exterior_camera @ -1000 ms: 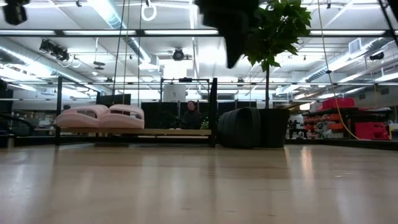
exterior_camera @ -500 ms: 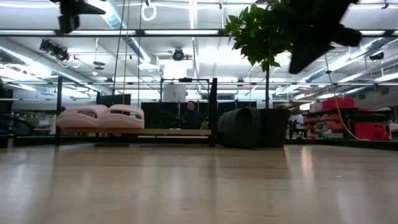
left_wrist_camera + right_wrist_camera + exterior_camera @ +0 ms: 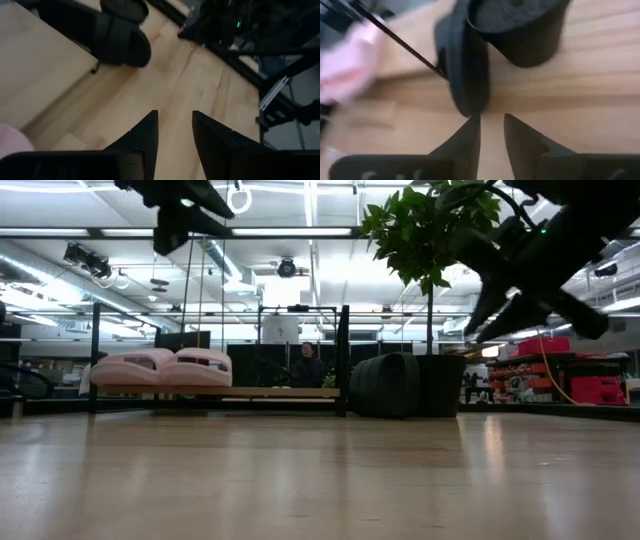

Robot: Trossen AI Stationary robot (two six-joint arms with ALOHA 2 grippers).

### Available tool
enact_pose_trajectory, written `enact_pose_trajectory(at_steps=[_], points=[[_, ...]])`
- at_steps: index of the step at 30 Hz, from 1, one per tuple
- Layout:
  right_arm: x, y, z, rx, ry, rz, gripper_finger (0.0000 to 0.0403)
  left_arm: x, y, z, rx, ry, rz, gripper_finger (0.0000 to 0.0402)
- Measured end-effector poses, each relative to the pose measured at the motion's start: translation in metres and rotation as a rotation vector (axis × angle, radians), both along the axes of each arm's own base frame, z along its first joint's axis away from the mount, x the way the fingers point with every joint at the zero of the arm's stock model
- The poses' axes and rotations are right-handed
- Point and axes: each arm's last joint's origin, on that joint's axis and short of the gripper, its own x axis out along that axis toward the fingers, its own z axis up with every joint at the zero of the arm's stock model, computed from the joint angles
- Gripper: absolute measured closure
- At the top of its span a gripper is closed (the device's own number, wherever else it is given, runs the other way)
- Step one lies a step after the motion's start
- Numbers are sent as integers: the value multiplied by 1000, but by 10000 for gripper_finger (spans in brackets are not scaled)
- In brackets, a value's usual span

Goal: Pick and place slides into the shelf
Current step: Put the top black slide on the shelf

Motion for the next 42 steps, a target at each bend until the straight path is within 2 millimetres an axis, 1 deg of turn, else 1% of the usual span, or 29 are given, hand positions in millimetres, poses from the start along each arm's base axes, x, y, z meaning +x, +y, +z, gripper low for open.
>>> enact_pose_trajectory(at_steps=[2, 5, 10, 15, 18, 22, 26, 30, 35, 42], points=[[4, -3, -3, -35, -45, -9, 290, 11, -5, -6, -5, 17, -17, 281], [8, -10, -4, -64, -47, -20, 255, 25, -11, -13, -23, 8, -29, 284], [12, -25, -4, -20, -50, -69, 194, 44, -18, -21, -35, -17, -27, 284], [21, -38, -2, 98, -125, -79, 143, 54, -21, -28, -48, -15, -19, 285], [26, -45, 0, 106, -121, -45, 125, 54, -22, -28, -47, -14, -20, 289], [30, -56, 1, 118, -75, 30, 121, 54, -22, -28, -36, -17, -18, 291], [31, -67, 1, 137, -28, 91, 134, 54, -21, -28, -35, -17, -19, 288], [34, -74, 4, 121, -43, 117, 148, 54, -21, -28, -34, -17, -19, 289], [36, -76, 2, 120, -28, 142, 157, 54, -21, -28, -34, -17, -19, 291], [47, -74, -14, 138, -16, 167, 152, 54, -21, -28, -35, -17, -19, 285]])
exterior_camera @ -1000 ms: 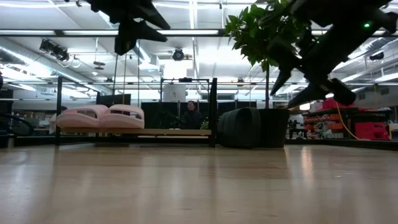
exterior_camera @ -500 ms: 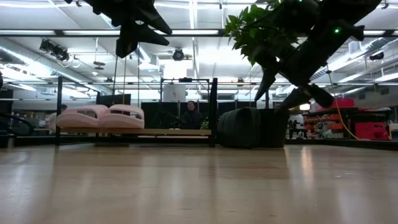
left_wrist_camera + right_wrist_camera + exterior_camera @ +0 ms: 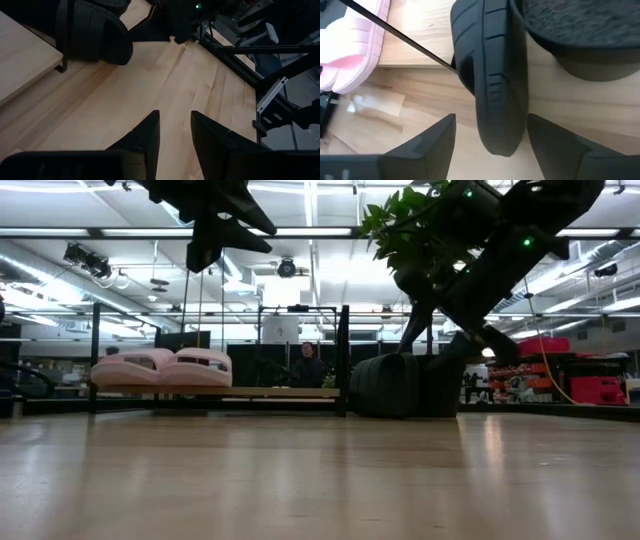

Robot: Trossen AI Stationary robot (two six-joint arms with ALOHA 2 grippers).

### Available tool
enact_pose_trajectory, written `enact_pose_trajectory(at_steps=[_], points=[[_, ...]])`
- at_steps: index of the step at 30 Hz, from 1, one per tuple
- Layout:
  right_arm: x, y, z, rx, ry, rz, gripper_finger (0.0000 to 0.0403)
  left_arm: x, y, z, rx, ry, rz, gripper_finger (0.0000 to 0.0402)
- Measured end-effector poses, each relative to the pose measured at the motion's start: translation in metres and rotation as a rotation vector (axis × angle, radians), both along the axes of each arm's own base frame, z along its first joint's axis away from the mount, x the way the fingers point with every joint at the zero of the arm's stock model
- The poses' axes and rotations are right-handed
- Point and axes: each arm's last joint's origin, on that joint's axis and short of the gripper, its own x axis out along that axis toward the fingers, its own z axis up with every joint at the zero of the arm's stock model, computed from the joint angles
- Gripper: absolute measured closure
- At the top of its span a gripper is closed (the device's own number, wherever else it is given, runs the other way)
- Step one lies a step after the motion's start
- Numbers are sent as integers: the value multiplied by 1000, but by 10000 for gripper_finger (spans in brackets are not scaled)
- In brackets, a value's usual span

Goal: Pick and place slides into the shelf
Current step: Put the top black slide on the shelf

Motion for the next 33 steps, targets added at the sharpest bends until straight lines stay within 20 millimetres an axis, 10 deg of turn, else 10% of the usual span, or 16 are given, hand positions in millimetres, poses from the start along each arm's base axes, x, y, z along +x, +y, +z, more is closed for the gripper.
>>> enact_pose_trajectory(at_steps=[11, 22, 33], points=[[6, 0, -10, -1, 5, -1, 179, 0, 0, 0, -11, -1, -7, 289], [6, -1, -9, -25, 29, 27, 349, 0, 0, 0, -7, 0, -8, 296], [7, 20, -9, 43, -23, 57, 351, 0, 0, 0, -4, 0, -10, 301]])
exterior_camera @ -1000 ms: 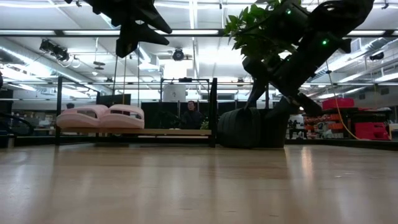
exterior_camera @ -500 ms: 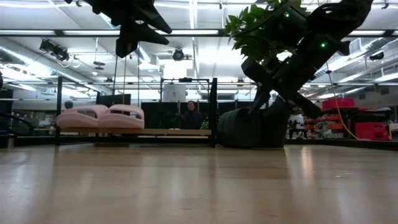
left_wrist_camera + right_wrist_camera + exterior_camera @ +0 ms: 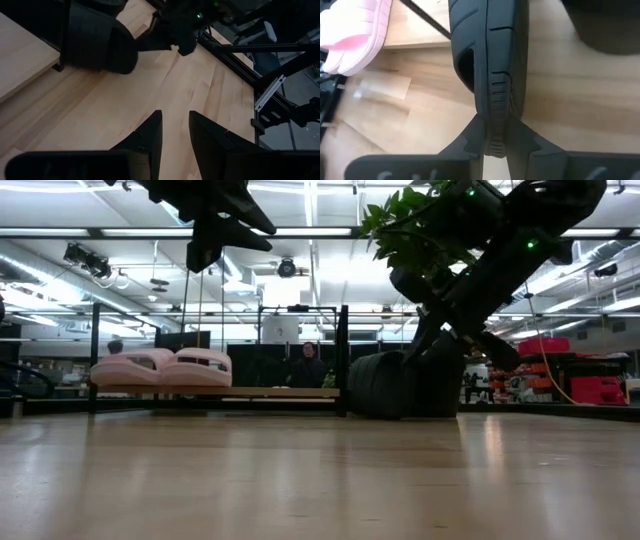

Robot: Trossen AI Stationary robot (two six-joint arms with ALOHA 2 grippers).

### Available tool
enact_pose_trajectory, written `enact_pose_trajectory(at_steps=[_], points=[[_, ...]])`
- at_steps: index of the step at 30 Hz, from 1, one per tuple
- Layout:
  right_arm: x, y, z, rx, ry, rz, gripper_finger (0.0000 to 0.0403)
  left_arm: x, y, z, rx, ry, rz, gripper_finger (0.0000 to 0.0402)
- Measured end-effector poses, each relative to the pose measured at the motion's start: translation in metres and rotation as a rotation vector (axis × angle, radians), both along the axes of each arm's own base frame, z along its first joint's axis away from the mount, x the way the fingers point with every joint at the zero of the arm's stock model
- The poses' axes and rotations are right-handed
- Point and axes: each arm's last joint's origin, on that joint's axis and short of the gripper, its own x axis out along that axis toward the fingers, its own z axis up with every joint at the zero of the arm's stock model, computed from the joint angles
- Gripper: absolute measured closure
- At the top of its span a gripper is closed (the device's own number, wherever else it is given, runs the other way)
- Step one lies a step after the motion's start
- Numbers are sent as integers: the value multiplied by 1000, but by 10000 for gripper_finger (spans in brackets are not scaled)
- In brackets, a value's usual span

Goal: Pick and place slides into the shelf
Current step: Put the top black slide on the shelf

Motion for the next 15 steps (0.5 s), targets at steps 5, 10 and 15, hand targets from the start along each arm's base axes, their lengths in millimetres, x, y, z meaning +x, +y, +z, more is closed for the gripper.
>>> enact_pose_trajectory(at_steps=[5, 10, 15], points=[[-1, 22, -1, 54, -22, 29, 351, 0, 0, 0, 13, 1, -7, 299], [-7, 43, -3, 97, -22, 25, 352, 0, 0, 0, 14, 2, -7, 302], [-15, 70, -5, 153, -17, 57, 353, -1, 0, -1, 15, 15, -7, 302]])
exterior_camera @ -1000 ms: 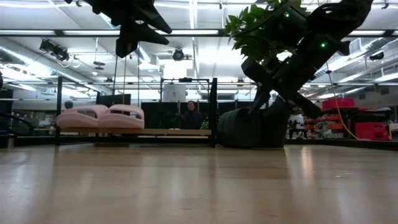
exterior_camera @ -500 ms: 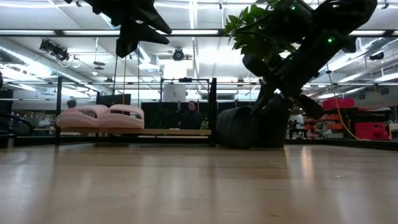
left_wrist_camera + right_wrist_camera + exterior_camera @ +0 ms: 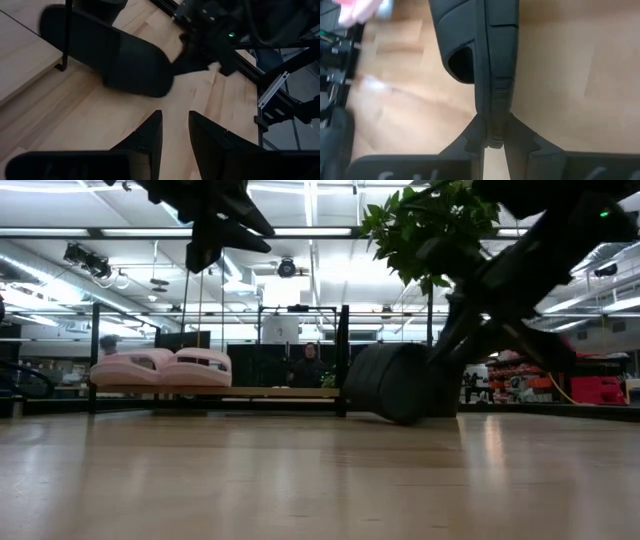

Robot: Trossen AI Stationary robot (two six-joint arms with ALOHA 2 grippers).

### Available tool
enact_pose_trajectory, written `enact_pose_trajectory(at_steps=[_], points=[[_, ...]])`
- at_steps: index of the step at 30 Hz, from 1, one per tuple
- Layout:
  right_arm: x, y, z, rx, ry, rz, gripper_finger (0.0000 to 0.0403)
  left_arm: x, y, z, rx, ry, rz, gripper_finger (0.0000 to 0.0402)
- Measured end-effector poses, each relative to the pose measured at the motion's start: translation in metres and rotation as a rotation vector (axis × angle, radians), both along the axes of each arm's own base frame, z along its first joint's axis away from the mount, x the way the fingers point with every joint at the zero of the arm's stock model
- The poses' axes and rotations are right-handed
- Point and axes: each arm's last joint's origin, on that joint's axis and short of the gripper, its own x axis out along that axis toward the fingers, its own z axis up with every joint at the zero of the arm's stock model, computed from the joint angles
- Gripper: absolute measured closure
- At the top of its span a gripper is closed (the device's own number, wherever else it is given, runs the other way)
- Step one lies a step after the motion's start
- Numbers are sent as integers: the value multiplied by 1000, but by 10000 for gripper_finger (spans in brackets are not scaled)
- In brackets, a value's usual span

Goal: Pick and place slides into the shelf
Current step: Put the top black slide on the shelf

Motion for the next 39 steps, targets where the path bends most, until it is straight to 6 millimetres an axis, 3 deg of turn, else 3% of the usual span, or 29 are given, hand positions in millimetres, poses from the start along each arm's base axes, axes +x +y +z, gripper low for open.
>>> enact_pose_trajectory(at_steps=[7, 10, 14, 18, 24, 30, 35, 39], points=[[-17, 39, -2, 92, 39, 107, 355, -1, 0, -2, 8, 29, -4, 305], [-22, 57, 6, 111, 99, 201, 358, -2, 0, -3, 21, 34, -11, 307], [-22, 76, 32, 82, 241, 397, 359, -2, 0, -3, 27, 34, -11, 305], [-20, 82, 77, -28, 394, 569, 359, -1, 2, -3, 50, 36, -14, 303], [-14, 67, 160, -264, 460, 708, 369, -1, 7, -3, 56, 36, 4, 310], [-16, 31, 228, -387, 472, 695, 369, -1, 10, -3, 59, 37, 13, 309], [-21, -1, 264, -451, 481, 704, 369, -1, 10, -3, 59, 37, 13, 302], [-25, -17, 273, -437, 511, 753, 370, -2, 9, -2, 58, 36, 8, 298]])
